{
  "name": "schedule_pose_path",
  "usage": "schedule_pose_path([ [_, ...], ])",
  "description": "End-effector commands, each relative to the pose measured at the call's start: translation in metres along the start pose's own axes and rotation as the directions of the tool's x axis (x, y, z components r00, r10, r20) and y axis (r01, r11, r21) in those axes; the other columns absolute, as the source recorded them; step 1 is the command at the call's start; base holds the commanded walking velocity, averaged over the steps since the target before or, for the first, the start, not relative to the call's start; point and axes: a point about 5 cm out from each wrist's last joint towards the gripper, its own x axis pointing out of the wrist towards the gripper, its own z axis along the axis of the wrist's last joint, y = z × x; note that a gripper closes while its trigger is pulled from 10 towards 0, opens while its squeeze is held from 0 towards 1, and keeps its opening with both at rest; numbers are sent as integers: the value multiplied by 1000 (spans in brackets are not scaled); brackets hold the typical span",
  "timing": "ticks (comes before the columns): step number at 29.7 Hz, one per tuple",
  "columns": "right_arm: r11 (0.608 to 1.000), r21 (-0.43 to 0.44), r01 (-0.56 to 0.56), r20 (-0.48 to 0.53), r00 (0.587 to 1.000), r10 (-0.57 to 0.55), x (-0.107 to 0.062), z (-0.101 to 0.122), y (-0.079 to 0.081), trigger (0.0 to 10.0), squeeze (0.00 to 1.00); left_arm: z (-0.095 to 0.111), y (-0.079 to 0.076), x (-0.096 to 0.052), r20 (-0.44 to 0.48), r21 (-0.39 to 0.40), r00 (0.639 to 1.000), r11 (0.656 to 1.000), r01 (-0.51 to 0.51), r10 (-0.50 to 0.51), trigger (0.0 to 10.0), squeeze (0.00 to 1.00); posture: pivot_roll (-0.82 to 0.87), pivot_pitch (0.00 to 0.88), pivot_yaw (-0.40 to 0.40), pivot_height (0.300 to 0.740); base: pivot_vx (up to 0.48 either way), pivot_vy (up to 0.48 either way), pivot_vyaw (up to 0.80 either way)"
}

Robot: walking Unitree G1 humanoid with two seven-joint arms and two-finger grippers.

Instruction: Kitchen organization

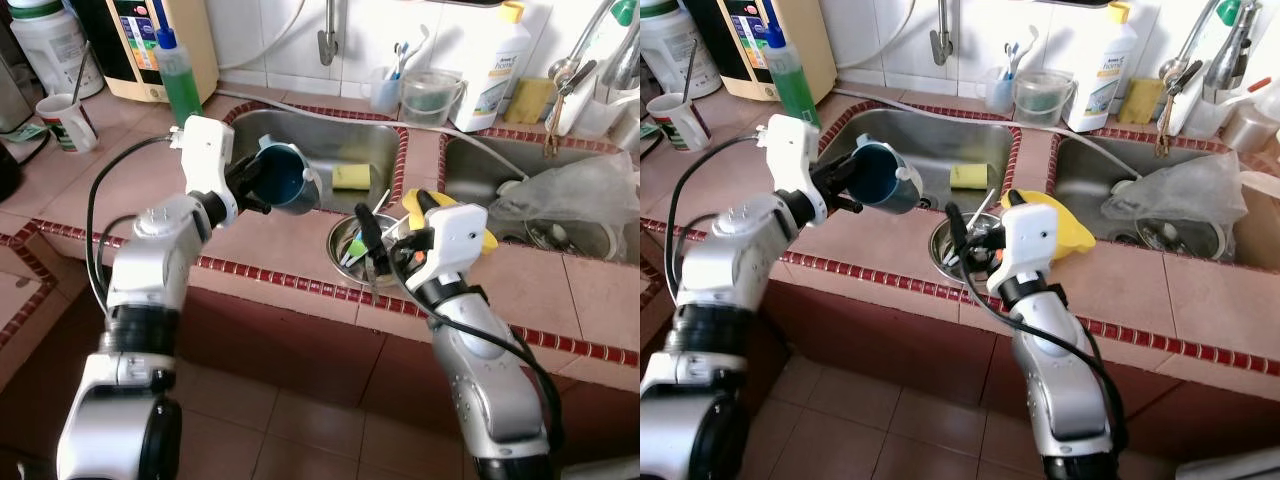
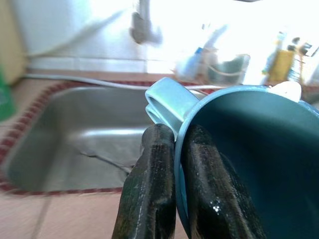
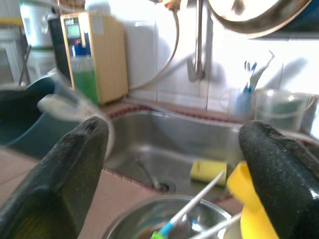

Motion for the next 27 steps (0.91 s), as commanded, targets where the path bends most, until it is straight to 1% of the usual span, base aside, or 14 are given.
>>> schedule_pose_path([
  [1,1000,-1,-1,14,1000,1,2,0,-3,10000,0,13,-3,-3,83,-10,996,1000,-15,15,10000,0,-19,7,-5,740,0,0,0],
  [2,1000,-5,1,16,1000,-1,3,0,-3,10000,0,11,-5,-4,83,-42,996,999,-15,19,10000,0,-19,7,-5,740,0,0,0],
  [3,1000,-18,4,21,1000,-4,4,-1,-4,10000,0,7,-12,-10,118,-77,993,997,1,9,10000,0,-15,7,-8,740,0,0,0],
  [4,1000,-18,4,21,1000,-4,4,-1,-4,10000,0,7,-12,-10,118,-77,993,997,1,9,10000,0,-15,7,-8,740,0,0,0],
  [7,1000,-31,6,28,1000,-5,6,-1,-4,10000,0,2,-20,-16,150,-77,988,997,-19,31,10000,0,-9,12,-14,740,0,0,0],
  [9,999,-31,20,40,999,-19,8,-1,-5,10000,0,-3,-29,-20,152,-48,988,999,-16,23,10000,0,-3,12,-17,740,0,0,0],
  [10,999,-31,21,40,999,-20,8,-1,-6,10000,0,-4,-31,-21,148,-51,989,999,-7,14,10000,0,-1,14,-18,740,0,0,0],
  [14,999,-35,28,41,999,-26,11,-3,-7,10000,0,-3,-35,-22,151,-75,988,997,16,-4,10000,0,1,14,-17,740,0,0,0],
  [22,999,-39,32,43,999,-30,12,-4,-7,10000,0,0,-35,-21,157,-71,988,997,21,-10,10000,0,-1,17,-12,740,295,0,0],
  [27,999,-38,32,48,998,-30,11,-4,-7,10000,0,0,-36,-21,154,-85,988,996,22,-9,10000,0,-4,18,-10,740,331,0,0],
])
